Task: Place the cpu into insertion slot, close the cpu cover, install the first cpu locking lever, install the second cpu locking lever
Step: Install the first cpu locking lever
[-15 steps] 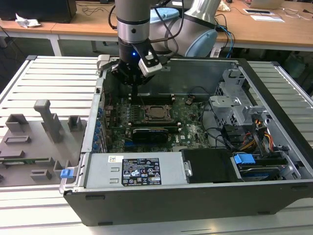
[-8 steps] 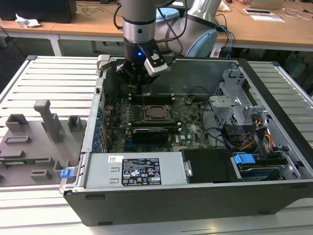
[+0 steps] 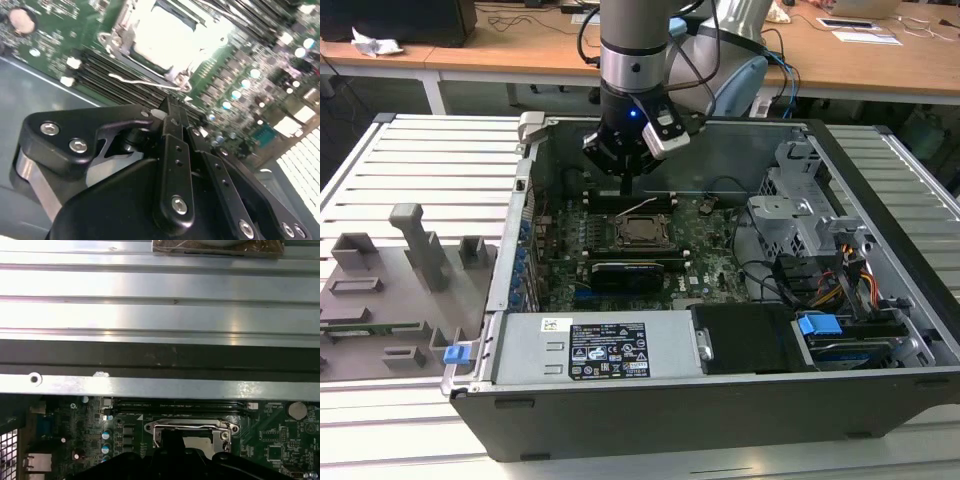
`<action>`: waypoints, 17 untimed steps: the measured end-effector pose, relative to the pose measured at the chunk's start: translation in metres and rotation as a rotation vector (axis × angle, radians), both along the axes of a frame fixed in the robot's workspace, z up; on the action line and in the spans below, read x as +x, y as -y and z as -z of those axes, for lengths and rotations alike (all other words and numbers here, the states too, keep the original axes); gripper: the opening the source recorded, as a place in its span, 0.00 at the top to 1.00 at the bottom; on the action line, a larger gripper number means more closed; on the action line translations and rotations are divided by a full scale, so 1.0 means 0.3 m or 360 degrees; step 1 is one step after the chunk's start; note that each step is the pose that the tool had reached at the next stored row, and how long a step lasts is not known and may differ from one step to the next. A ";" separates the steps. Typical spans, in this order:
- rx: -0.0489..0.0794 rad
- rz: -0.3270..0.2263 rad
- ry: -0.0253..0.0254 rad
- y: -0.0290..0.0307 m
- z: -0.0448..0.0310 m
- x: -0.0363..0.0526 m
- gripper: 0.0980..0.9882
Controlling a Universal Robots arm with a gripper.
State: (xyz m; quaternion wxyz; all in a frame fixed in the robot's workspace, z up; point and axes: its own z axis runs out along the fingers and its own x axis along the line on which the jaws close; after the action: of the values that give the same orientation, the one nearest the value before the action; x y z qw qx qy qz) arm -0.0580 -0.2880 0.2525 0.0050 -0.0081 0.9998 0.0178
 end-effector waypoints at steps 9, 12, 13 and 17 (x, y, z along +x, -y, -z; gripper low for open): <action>0.0085 0.0009 0.00013 0.008 0.024 0.006 0.99; 0.0085 0.0009 0.00011 0.008 0.043 0.018 0.99; 0.0085 0.0009 0.00011 0.007 0.049 0.024 0.99; 0.0085 -0.0012 0.00007 0.004 0.066 0.039 0.99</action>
State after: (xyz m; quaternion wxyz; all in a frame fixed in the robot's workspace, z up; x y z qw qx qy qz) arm -0.0462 -0.2892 0.2326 0.0054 -0.0117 0.9989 0.0444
